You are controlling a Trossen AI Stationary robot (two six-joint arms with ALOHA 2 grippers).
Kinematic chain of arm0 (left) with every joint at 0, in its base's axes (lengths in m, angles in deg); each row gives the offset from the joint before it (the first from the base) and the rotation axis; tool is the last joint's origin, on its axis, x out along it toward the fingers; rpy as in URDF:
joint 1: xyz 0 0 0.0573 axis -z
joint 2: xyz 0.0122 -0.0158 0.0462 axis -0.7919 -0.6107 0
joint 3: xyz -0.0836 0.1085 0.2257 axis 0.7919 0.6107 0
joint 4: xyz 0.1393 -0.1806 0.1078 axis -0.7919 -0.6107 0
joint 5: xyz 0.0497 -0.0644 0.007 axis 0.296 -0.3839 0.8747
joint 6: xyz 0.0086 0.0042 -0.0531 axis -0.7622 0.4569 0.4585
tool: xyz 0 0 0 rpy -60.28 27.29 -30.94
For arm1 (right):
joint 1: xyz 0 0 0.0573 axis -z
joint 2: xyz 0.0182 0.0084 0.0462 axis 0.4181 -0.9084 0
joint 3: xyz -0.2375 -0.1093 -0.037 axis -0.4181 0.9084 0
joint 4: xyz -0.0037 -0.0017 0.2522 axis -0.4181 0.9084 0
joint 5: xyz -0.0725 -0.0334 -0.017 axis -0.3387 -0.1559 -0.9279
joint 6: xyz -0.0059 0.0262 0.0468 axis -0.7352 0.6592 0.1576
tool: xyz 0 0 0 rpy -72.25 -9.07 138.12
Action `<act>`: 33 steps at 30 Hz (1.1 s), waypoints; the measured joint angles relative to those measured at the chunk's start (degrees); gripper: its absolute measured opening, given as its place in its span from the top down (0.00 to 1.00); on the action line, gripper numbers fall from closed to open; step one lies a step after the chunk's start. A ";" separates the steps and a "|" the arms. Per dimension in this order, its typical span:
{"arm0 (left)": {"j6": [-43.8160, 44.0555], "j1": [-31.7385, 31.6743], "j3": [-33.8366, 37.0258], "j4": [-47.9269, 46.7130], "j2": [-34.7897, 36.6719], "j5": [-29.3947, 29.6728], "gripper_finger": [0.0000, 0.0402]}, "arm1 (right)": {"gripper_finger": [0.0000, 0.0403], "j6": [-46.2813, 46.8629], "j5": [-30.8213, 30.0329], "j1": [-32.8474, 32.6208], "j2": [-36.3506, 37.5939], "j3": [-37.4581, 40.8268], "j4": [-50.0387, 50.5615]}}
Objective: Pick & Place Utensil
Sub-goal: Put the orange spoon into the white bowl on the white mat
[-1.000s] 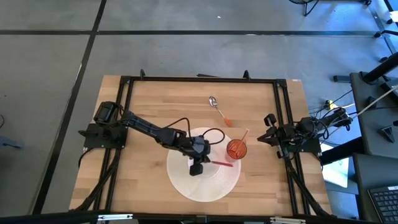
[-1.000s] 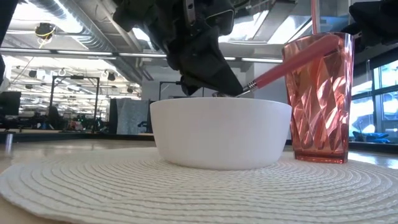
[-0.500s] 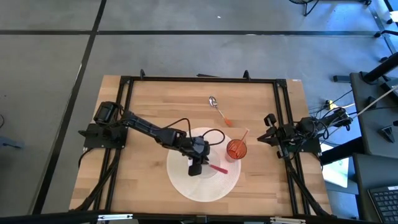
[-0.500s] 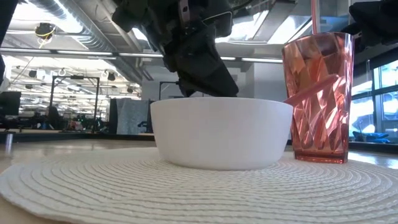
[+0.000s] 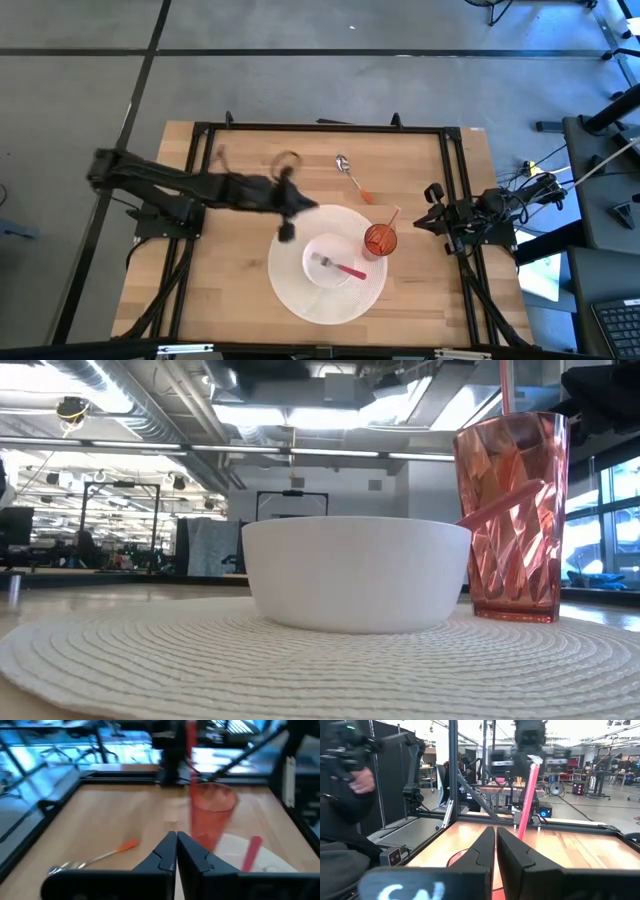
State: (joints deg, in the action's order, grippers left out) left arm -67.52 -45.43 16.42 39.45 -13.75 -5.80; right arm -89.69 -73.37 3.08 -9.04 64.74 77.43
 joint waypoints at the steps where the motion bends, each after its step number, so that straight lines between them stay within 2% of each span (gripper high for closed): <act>1: 0.56 -1.58 3.39 1.83 2.88 -0.45 0.99 | 0.95 -0.02 -0.01 -0.01 0.00 0.00 -0.01; 4: 3.20 -7.48 15.48 10.73 10.11 -2.15 1.00 | 0.95 -0.14 -0.40 0.07 0.00 0.00 0.04; 7: 5.32 -13.47 27.90 25.90 14.08 -7.22 0.99 | 0.95 -0.05 -3.07 0.07 -0.02 0.00 0.02; 9: 6.36 -16.53 34.74 37.40 14.47 -10.50 1.00 | 0.95 0.70 -5.79 0.07 0.00 0.00 -0.02; 13: 6.93 -19.78 43.42 51.88 12.40 -9.99 1.00 | 0.98 3.27 -10.94 0.11 -0.58 -0.62 0.64; 16: 6.64 -20.19 45.82 57.64 10.36 -7.39 0.99 | 0.99 4.71 -14.17 1.11 -2.81 -4.47 3.93; 20: 4.39 -20.19 45.77 58.22 8.32 -3.18 0.99 | 0.99 8.57 -19.40 4.53 -8.30 -14.64 15.24; 23: 4.37 -20.19 45.77 58.07 6.74 -2.55 0.99 | 0.99 12.37 -22.08 8.18 -14.82 -22.93 24.43; 30: 4.20 -20.17 45.75 59.09 3.94 -2.51 0.99 | 1.00 13.91 -21.62 21.37 -37.35 -42.63 39.54; 33: 4.19 -20.17 45.75 59.64 3.27 -2.51 0.99 | 1.00 12.83 -16.37 29.99 -47.58 -53.28 45.98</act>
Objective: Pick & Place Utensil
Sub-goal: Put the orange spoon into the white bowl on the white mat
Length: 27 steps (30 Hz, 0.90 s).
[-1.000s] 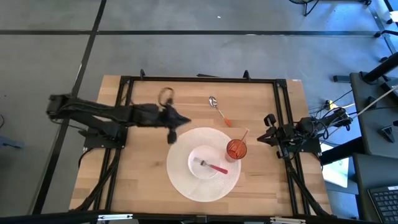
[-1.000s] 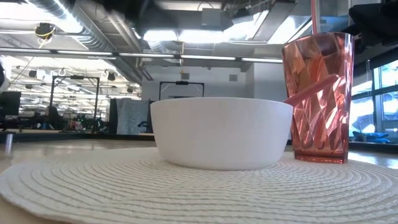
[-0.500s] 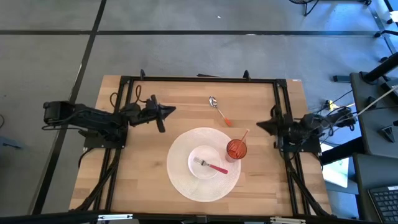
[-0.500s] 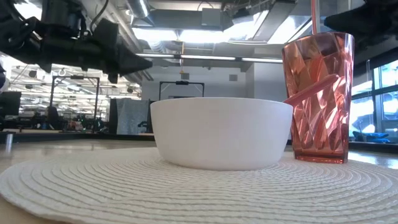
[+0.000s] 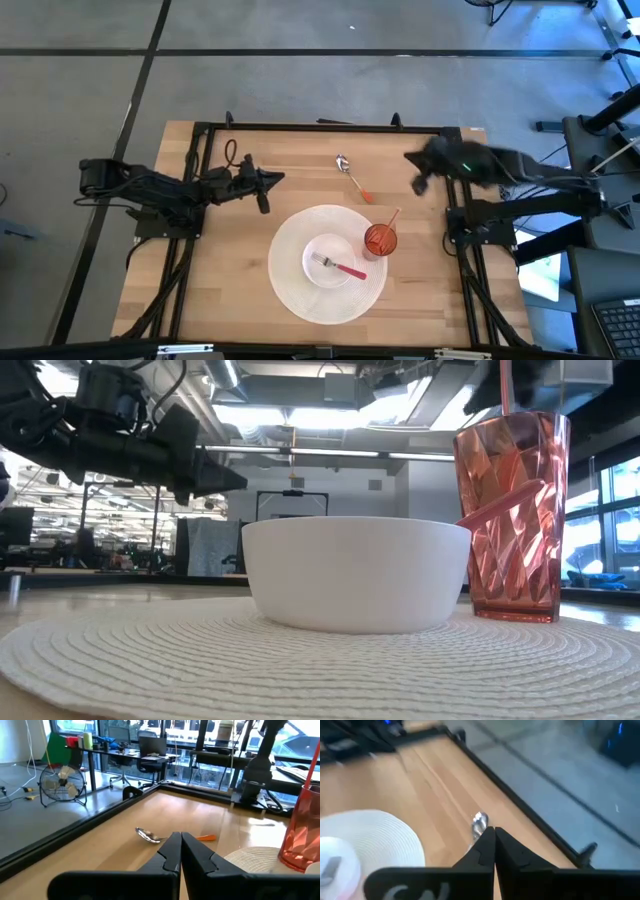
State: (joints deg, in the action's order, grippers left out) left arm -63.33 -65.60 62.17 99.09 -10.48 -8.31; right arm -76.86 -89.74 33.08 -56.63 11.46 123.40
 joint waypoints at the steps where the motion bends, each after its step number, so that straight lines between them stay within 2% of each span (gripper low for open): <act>1: 0.01 0.00 0.00 0.07 -0.13 0.00 0.99 | 1.00 -0.83 2.79 2.92 -3.52 -3.73 1.68; 5: -0.96 0.00 0.00 0.02 -0.33 0.00 0.99 | 1.00 -3.72 13.67 12.38 -17.23 -18.60 6.30; 8: -1.87 0.00 0.00 0.02 -0.36 0.00 0.99 | 1.00 -3.33 19.42 16.37 -27.68 -30.26 10.26; 15: -1.93 0.00 -0.02 -0.13 -0.36 -0.26 0.99 | 0.99 -2.00 21.74 16.58 -53.60 -51.08 23.04; 21: -1.87 0.00 -0.03 -0.54 -0.36 -0.31 0.99 | 0.95 -2.55 26.11 16.48 -70.32 -62.29 31.69; 27: -1.03 0.76 -0.04 -0.51 -0.36 -0.56 0.99 | 0.94 -7.96 29.02 16.50 -77.48 -66.54 35.44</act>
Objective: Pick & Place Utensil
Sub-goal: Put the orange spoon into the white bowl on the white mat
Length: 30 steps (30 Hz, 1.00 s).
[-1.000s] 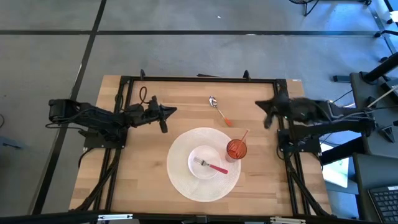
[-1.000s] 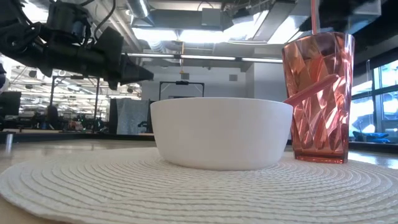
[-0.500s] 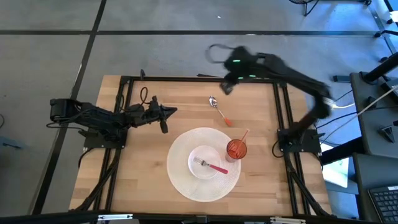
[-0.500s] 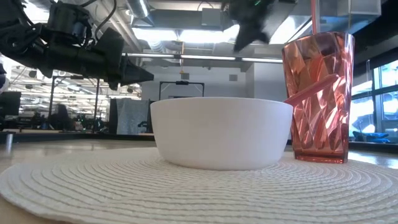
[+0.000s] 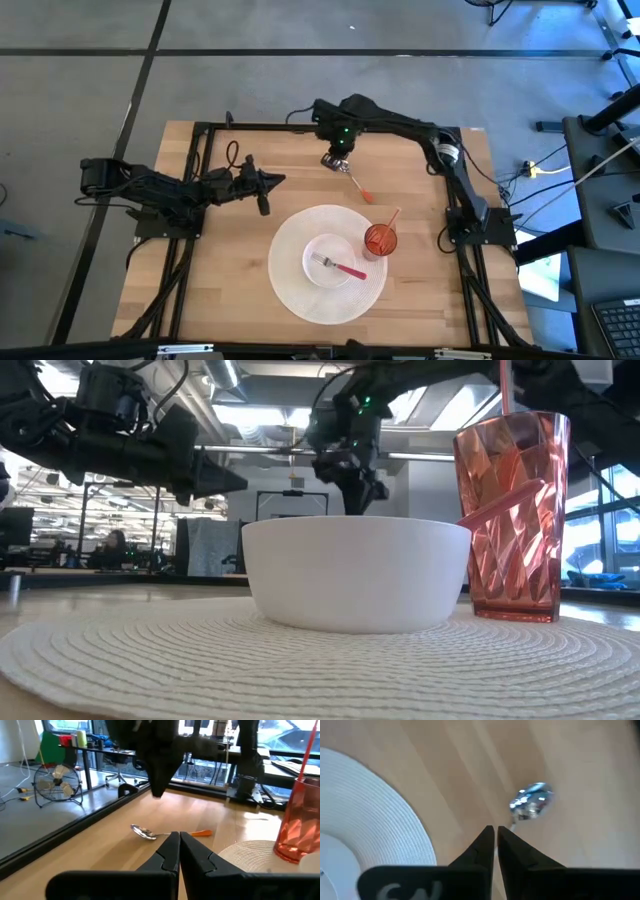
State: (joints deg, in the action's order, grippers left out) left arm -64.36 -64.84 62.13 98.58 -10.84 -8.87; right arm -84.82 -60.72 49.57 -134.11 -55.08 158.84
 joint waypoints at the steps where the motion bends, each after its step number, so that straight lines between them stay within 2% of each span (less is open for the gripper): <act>1: 0.04 0.15 0.00 0.00 0.00 -0.31 0.99 | 0.93 -0.44 1.01 0.00 -0.52 0.00 -0.02; 8: 0.16 0.16 0.00 0.02 0.00 -2.67 0.99 | 0.86 1.29 5.98 -0.52 -2.23 1.57 0.67; 15: 1.18 0.16 0.00 0.00 0.00 -3.40 0.99 | 0.73 4.24 3.27 -0.67 -2.42 9.03 -2.11; 21: 1.67 0.16 0.00 0.00 0.00 -5.69 0.99 | 0.63 7.49 4.75 0.97 -2.41 14.05 -5.42; 30: 1.67 0.16 0.00 0.00 0.00 -5.67 0.99 | 0.60 9.31 4.93 2.81 -2.41 18.00 -7.39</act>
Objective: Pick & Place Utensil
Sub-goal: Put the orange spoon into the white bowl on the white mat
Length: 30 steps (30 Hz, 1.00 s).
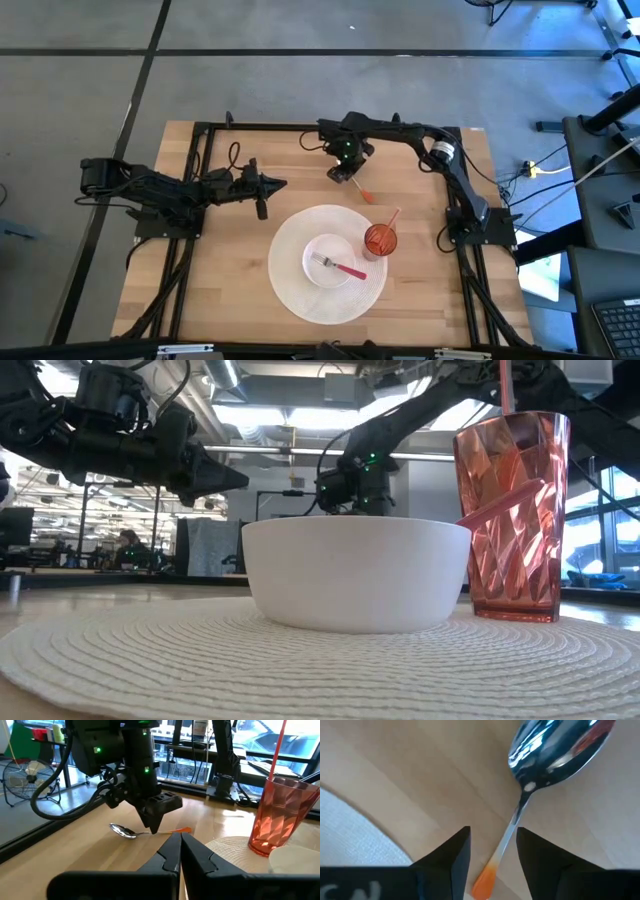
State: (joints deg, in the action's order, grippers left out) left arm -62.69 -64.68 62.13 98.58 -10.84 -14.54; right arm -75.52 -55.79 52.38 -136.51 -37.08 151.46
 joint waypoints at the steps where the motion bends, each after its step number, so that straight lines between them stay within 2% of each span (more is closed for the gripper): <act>1: 0.00 0.00 0.00 0.00 0.00 -0.01 0.99 | 0.60 0.14 0.02 0.06 0.00 0.26 -0.41; 7: 0.00 0.00 0.00 0.00 0.00 0.00 0.99 | 0.60 0.21 1.95 0.18 0.00 2.05 -2.03; 22: -0.37 0.00 0.00 0.00 0.00 0.02 0.99 | 0.61 -1.00 2.31 1.10 0.30 6.37 -5.24; 26: -0.42 0.00 -0.02 0.00 0.00 0.04 0.99 | 0.70 -2.63 1.68 1.08 0.30 6.44 -5.81; 30: -0.41 0.00 -0.02 0.00 0.00 0.11 0.99 | 0.85 -6.00 1.23 1.10 0.28 6.46 -6.62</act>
State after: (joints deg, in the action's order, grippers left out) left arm -63.10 -64.68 62.11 98.58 -10.84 -14.43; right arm -81.52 -54.56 53.49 -136.23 -30.62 144.84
